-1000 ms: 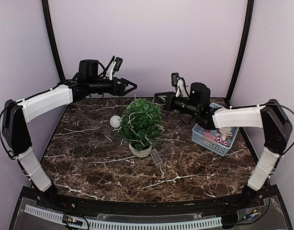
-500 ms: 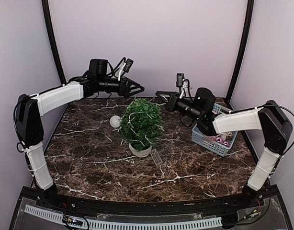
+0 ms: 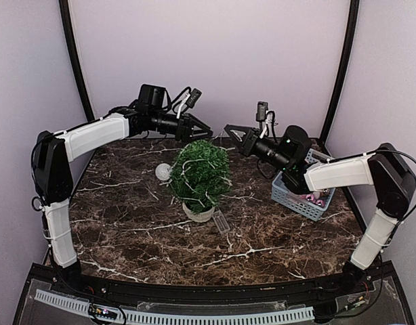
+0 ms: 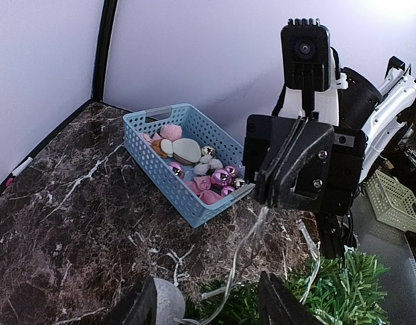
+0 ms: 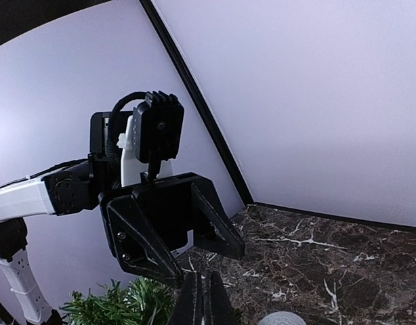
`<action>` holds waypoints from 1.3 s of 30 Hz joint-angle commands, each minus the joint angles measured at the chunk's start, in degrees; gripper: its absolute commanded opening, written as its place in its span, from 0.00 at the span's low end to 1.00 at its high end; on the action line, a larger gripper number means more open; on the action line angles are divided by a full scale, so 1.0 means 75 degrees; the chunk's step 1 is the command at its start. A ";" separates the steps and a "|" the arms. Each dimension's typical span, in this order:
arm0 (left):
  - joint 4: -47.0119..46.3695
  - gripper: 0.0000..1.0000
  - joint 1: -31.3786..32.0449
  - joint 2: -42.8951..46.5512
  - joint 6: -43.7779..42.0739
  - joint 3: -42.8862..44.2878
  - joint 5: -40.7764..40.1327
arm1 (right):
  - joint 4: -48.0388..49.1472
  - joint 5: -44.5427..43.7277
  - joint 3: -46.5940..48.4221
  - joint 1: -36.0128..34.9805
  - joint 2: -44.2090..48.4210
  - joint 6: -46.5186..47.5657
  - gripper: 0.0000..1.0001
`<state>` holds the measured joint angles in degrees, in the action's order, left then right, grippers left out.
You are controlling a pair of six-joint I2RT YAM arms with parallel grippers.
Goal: Decorate the small christmas tree
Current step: Wrap the side of the string light in the gap of the branches.
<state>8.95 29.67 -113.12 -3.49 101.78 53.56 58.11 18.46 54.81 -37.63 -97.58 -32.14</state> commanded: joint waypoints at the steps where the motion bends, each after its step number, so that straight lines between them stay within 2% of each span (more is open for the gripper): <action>1: 0.0517 0.52 0.0175 0.0039 -0.0484 0.0256 0.0505 | 0.0442 0.0087 -0.0054 0.0058 0.0266 -0.0039 0.00; 2: 0.0544 0.52 0.0195 0.0037 -0.0525 0.0263 0.0501 | 0.0442 0.0107 -0.0042 0.0060 0.0251 -0.0040 0.00; 5: 0.0582 0.42 0.0258 0.0003 -0.0552 0.0295 0.0425 | 0.0443 0.0166 0.0014 0.0060 0.0237 -0.0056 0.00; 14: 0.0968 0.40 0.0409 -0.0223 -0.0777 0.0675 0.0235 | 0.0397 0.0187 0.0074 0.0060 0.0191 -0.0045 0.00; 23: 0.1229 0.31 0.0409 -0.0389 -0.0968 0.1021 0.0274 | 0.0387 0.0212 0.0156 0.0066 0.0083 -0.0062 0.00; 25: 0.1292 0.23 0.0414 -0.0416 -0.1009 0.1042 0.0281 | 0.0415 0.0201 0.0177 0.0063 0.0054 -0.0079 0.00; 39: 0.1338 0.17 0.0423 -0.0552 -0.1130 0.1158 0.0441 | 0.0447 0.0212 0.0350 0.0060 -0.0134 -0.0115 0.00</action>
<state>16.88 32.42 -116.68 -10.44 108.66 54.72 58.46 19.73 55.94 -37.45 -97.73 -32.27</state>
